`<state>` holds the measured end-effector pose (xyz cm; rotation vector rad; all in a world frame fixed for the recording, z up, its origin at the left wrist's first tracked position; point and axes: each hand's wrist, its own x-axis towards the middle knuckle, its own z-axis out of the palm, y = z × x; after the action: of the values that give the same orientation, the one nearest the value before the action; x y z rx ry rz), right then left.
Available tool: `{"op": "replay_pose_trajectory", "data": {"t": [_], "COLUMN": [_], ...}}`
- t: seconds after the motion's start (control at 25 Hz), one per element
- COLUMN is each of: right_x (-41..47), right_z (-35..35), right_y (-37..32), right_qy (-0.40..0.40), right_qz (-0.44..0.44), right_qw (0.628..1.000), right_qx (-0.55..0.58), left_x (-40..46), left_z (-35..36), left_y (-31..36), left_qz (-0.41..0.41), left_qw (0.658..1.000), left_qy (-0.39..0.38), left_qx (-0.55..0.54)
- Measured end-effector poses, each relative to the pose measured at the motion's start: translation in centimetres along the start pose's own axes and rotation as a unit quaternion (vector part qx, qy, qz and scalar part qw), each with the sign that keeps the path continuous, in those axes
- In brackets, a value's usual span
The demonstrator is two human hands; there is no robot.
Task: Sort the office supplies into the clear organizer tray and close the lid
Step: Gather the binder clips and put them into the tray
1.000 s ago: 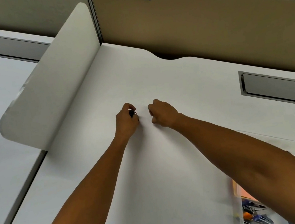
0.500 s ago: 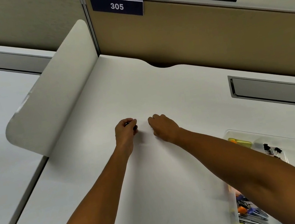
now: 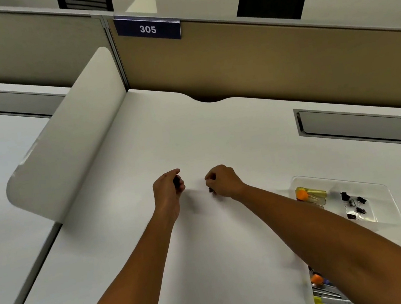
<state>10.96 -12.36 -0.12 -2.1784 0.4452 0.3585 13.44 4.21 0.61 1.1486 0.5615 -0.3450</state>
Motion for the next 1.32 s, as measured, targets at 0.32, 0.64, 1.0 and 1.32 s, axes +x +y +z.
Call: {"op": "replay_pose_trajectory", "data": {"t": [0.32,0.64,1.0,1.32], "right_x": [-5.1,-10.9,-17.9,-22.1], "right_z": [-2.5,-4.3,-8.1,-10.4], "right_y": [-0.6,1.6,7.2,12.7], "right_qy": [-0.002,-0.029,-0.001,0.051], "right_qz": [0.160,0.153,0.153,0.166], "right_qw": [0.865,0.754,0.666,0.628], "right_qx": [0.476,0.638,0.730,0.758], "left_x": [-2.3,-7.3,-12.9,-17.2], "left_z": [1.2,2.8,5.9,12.8], "left_y": [-0.2,-2.3,-6.2,-11.7], "left_qz": [-0.037,-0.064,-0.100,-0.139], "left_qw": [0.997,0.992,0.989,0.975], "left_qy": [-0.059,-0.094,-0.107,-0.174], "left_qx": [-0.024,-0.051,-0.018,0.019]}}
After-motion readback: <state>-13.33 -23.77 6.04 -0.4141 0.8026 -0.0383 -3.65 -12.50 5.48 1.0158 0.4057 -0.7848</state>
